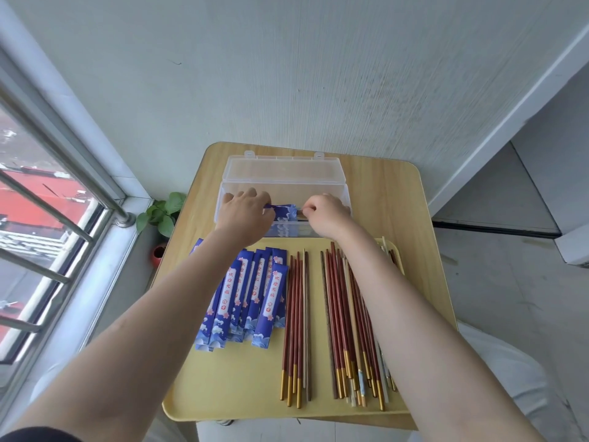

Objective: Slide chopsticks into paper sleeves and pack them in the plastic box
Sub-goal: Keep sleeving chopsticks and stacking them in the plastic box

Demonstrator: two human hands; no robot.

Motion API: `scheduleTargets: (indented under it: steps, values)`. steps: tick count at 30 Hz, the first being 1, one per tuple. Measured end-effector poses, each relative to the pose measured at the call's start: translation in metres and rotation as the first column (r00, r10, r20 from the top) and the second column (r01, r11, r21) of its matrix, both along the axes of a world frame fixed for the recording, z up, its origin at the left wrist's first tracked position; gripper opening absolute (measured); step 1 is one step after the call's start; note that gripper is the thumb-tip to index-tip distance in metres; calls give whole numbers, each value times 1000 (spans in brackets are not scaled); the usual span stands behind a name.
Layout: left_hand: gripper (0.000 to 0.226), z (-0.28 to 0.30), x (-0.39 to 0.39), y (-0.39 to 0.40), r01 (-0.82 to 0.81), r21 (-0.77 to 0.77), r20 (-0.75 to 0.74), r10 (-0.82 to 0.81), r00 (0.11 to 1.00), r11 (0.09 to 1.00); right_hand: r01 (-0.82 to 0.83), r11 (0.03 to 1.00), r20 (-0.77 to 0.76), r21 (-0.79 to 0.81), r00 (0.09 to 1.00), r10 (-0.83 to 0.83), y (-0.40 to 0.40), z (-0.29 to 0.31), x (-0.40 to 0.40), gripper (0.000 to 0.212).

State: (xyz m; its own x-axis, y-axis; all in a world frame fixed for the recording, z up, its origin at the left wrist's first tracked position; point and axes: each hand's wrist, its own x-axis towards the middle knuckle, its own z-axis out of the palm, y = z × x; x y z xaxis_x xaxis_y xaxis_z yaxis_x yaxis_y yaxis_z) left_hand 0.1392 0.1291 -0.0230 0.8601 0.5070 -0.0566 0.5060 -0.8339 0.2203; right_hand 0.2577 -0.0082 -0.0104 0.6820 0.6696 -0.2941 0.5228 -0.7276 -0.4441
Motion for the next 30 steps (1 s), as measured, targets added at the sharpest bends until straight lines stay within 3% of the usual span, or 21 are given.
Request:
scheduleTargets:
  steps: [4,8,13,16,19,23,26,30]
  values:
    - [32,4,-10,-5,6,26,55,-7,998,1000,-15,998,-68,65,998,20,-4,6,4,24]
    - [26,6,-16,-12,-47,-55,112,53,992,997,-19,988,-40,150,999,26,-9,10,1,22]
    - [34,0,-17,-12,-66,-101,85,75,994,993,-48,986,162,161,987,22,-13,9,-7,23]
    - [34,2,-19,-15,-66,-88,144,79,986,994,-75,990,289,120,957,37,-20,7,-13,29]
    - [34,4,-23,-23,-5,-84,202,22,979,996,-140,986,342,87,934,102,-26,0,-30,31]
    - [38,-1,-26,-36,61,16,89,-63,994,998,-199,980,355,25,918,178,-29,-7,-40,34]
    - [41,-2,-27,-35,53,34,49,-54,997,998,-157,983,411,94,905,106,-33,-5,-35,32]
    - [40,0,-23,-30,35,-19,49,-34,998,999,25,996,482,87,874,-64,-51,-4,-22,29]
